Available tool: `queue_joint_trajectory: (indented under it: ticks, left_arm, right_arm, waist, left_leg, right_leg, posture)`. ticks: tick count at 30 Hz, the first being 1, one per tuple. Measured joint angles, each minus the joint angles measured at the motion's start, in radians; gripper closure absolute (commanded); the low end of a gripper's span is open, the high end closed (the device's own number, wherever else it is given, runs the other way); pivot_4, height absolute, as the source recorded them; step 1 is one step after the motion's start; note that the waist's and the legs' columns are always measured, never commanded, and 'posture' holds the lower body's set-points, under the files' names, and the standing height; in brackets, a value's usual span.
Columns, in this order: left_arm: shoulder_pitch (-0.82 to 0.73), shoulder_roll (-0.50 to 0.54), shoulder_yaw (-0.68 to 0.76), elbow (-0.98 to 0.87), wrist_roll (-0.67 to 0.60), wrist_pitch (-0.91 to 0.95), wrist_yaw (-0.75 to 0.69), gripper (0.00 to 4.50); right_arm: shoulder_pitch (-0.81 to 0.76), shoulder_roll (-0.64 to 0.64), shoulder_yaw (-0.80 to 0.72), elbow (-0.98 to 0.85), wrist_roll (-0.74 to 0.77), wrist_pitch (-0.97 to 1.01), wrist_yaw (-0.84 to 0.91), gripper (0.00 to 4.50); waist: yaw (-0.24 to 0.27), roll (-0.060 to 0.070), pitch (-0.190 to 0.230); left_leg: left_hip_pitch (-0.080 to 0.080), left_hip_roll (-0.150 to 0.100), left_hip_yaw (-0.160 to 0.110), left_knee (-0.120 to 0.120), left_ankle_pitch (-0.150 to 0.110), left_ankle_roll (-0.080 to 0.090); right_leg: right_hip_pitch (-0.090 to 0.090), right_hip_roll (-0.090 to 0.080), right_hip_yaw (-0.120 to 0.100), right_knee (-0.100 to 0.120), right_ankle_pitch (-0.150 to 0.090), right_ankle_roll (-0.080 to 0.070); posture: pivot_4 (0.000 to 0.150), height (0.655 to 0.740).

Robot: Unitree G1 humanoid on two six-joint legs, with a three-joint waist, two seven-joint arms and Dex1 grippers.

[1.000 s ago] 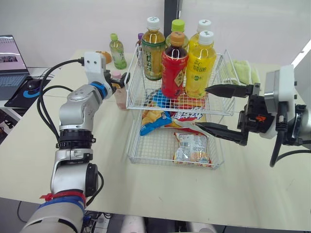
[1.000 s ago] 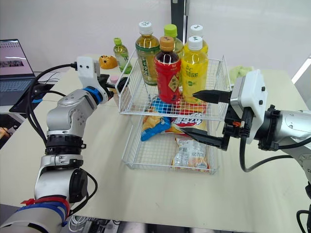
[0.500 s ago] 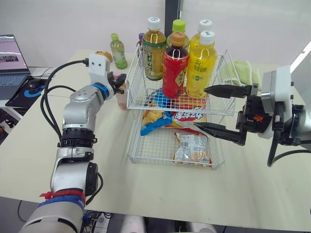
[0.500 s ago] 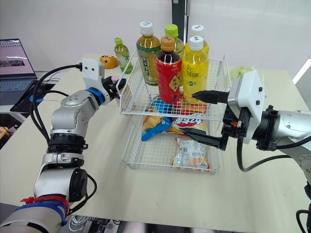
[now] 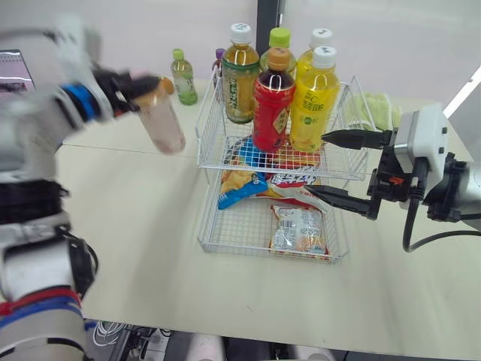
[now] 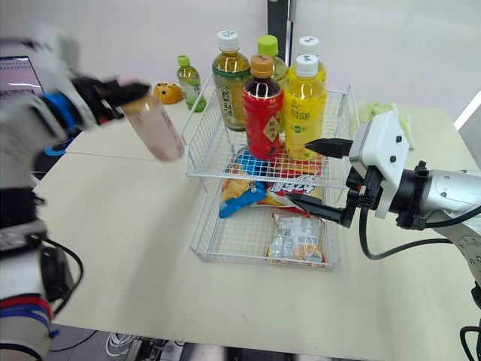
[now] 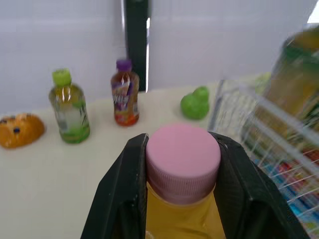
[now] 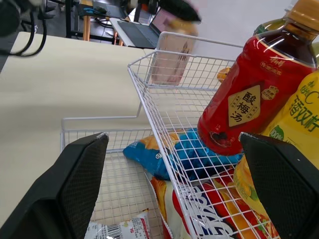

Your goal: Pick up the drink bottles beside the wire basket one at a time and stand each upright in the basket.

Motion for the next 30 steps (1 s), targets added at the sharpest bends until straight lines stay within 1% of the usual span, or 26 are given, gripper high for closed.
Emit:
queue_joint_trajectory:
  ticks: [1, 3, 4, 6, 9, 12, 15, 20, 25, 30]
  left_arm:
    - [-0.068, 0.032, -0.005, 0.008, -0.027, 0.035, -0.050, 3.12]
    - [-0.139, 0.051, -0.018, 0.020, -0.050, 0.062, -0.104, 3.12]
    - [-0.201, 0.056, -0.046, 0.051, -0.060, 0.082, -0.143, 3.12]
    - [-0.306, 0.057, -0.092, 0.101, -0.072, 0.111, -0.210, 3.12]
    - [-0.418, 0.061, -0.142, 0.177, -0.064, 0.119, -0.273, 3.12]
    - [-0.516, 0.036, -0.204, 0.241, -0.048, 0.114, -0.346, 3.12]
    - [-0.533, -0.002, -0.246, 0.266, -0.027, 0.097, -0.393, 3.12]
    - [-0.495, -0.073, -0.313, 0.284, 0.030, 0.031, -0.416, 3.12]
    - [-0.468, -0.116, -0.300, 0.282, 0.052, -0.036, -0.410, 3.12]
    - [-0.349, -0.188, -0.307, 0.283, 0.070, -0.043, -0.385, 3.12]
  right_arm:
    - [-0.001, 0.005, 0.006, 0.008, -0.004, -0.005, 0.009, 0.00]
    - [-0.002, 0.017, 0.013, 0.013, -0.011, -0.008, 0.014, 0.00]
    - [0.003, 0.021, 0.006, 0.019, -0.001, -0.008, 0.028, 0.00]
    - [0.029, -0.012, -0.070, 0.034, 0.052, -0.001, 0.084, 0.00]
    - [0.046, -0.054, -0.184, 0.056, 0.096, 0.002, 0.125, 0.00]
    - [0.059, -0.055, -0.207, 0.053, 0.125, 0.001, 0.139, 0.00]
    - [0.064, -0.054, -0.208, 0.051, 0.128, 0.000, 0.134, 0.00]
    - [0.070, -0.049, -0.212, 0.048, 0.133, -0.001, 0.111, 0.00]
    - [0.083, -0.050, -0.233, 0.045, 0.137, -0.001, 0.096, 0.00]
    - [0.089, -0.050, -0.249, 0.033, 0.148, -0.001, 0.080, 0.00]
  waist:
    - [0.002, 0.000, 0.000]
    - [0.005, 0.000, 0.000]
    - [0.009, 0.000, 0.000]
    - [0.017, 0.002, 0.001]
    - [0.018, 0.001, 0.001]
    - [0.015, 0.002, 0.001]
    - [0.012, 0.003, 0.001]
    - [0.012, 0.003, 0.001]
    - [0.010, 0.004, 0.000]
    - [0.010, 0.005, 0.000]
  left_leg:
    - [0.000, 0.000, 0.000, 0.000, 0.000, 0.000]
    - [0.000, 0.000, -0.001, 0.000, 0.000, 0.000]
    - [0.000, 0.000, -0.001, 0.000, 0.000, 0.000]
    - [-0.001, -0.001, -0.001, 0.000, 0.000, 0.000]
    - [-0.001, 0.000, -0.002, 0.000, 0.000, 0.000]
    - [-0.001, 0.000, -0.002, 0.000, 0.000, 0.000]
    - [0.000, 0.000, -0.002, 0.000, 0.000, 0.000]
    - [0.000, 0.000, -0.001, 0.000, 0.000, 0.000]
    - [0.000, 0.000, -0.001, 0.000, 0.000, 0.000]
    - [0.001, 0.000, -0.001, 0.001, 0.000, 0.000]
  right_leg:
    - [0.000, 0.000, 0.000, -0.001, 0.000, 0.000]
    - [0.001, 0.000, -0.001, -0.001, 0.000, 0.000]
    - [0.001, 0.000, -0.002, -0.001, 0.000, 0.000]
    - [0.001, 0.000, -0.002, -0.001, 0.000, 0.000]
    - [0.001, 0.001, -0.002, -0.002, 0.000, 0.000]
    - [0.000, 0.001, -0.001, -0.002, 0.000, 0.000]
    - [0.000, 0.001, -0.001, -0.001, 0.000, 0.000]
    - [0.000, 0.001, 0.000, 0.000, 0.000, 0.000]
    - [0.000, 0.001, 0.000, 0.000, 0.000, 0.000]
    - [0.000, 0.001, 0.001, 0.001, 0.000, 0.000]
  posture:
    - [0.150, 0.7155]
    - [0.150, 0.7155]
    - [0.150, 0.7155]
    - [0.150, 0.7155]
    - [0.150, 0.7155]
    - [0.150, 0.7155]
    - [0.150, 0.7155]
    - [0.150, 0.7155]
    - [0.150, 0.7155]
    - [0.150, 0.7155]
